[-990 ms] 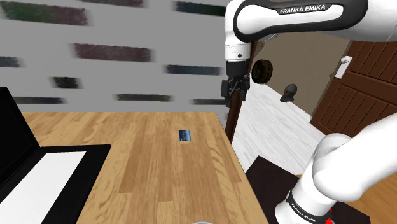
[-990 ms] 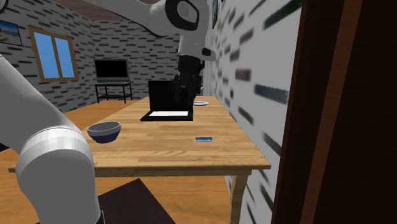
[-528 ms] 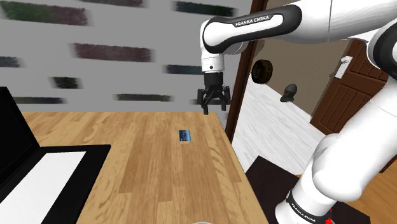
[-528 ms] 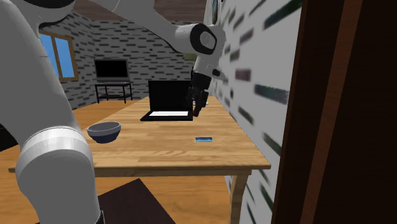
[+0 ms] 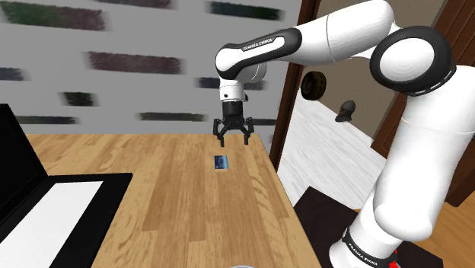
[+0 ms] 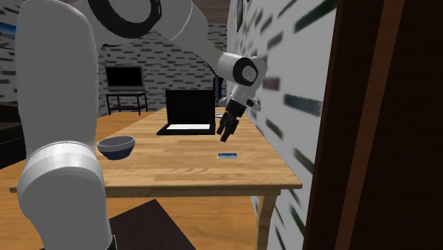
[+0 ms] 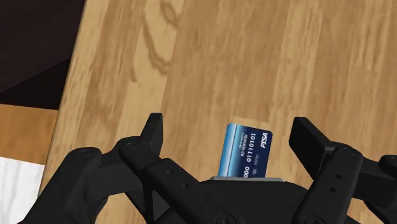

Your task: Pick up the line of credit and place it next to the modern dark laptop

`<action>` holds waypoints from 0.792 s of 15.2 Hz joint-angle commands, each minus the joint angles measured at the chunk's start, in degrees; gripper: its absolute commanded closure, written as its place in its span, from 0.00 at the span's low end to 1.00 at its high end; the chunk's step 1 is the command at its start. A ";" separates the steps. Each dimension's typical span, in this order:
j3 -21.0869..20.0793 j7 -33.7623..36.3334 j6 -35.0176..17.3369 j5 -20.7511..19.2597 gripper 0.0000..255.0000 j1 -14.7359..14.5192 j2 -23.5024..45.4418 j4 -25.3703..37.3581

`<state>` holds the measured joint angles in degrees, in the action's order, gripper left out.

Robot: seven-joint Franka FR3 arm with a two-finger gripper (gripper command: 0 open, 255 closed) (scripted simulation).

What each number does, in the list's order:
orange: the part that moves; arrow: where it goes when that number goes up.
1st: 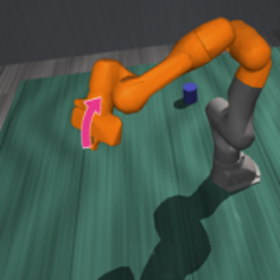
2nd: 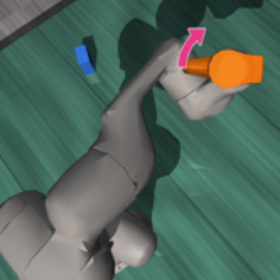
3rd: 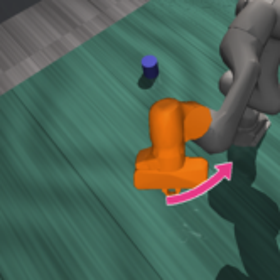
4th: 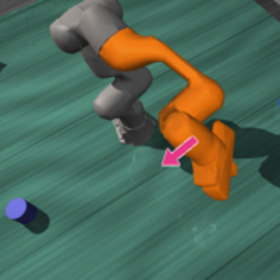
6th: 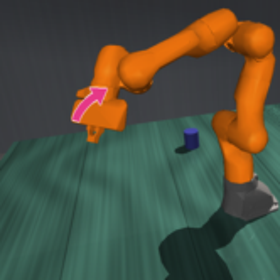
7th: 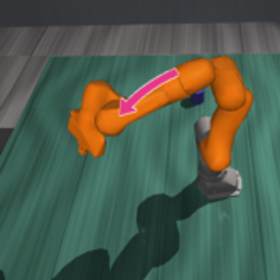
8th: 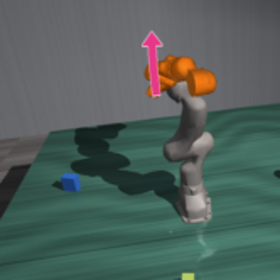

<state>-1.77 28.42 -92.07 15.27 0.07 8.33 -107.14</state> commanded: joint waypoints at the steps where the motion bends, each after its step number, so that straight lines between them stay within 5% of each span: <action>1: 0.15 2.32 -0.44 1.96 0.00 0.17 5.09 3.37; 5: 0.33 6.16 -0.64 5.38 0.00 0.56 13.36 9.43; 12: -0.21 5.57 -5.91 6.06 0.00 -0.40 12.66 3.62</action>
<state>-1.95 34.15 -97.28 21.25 -0.26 21.06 -102.75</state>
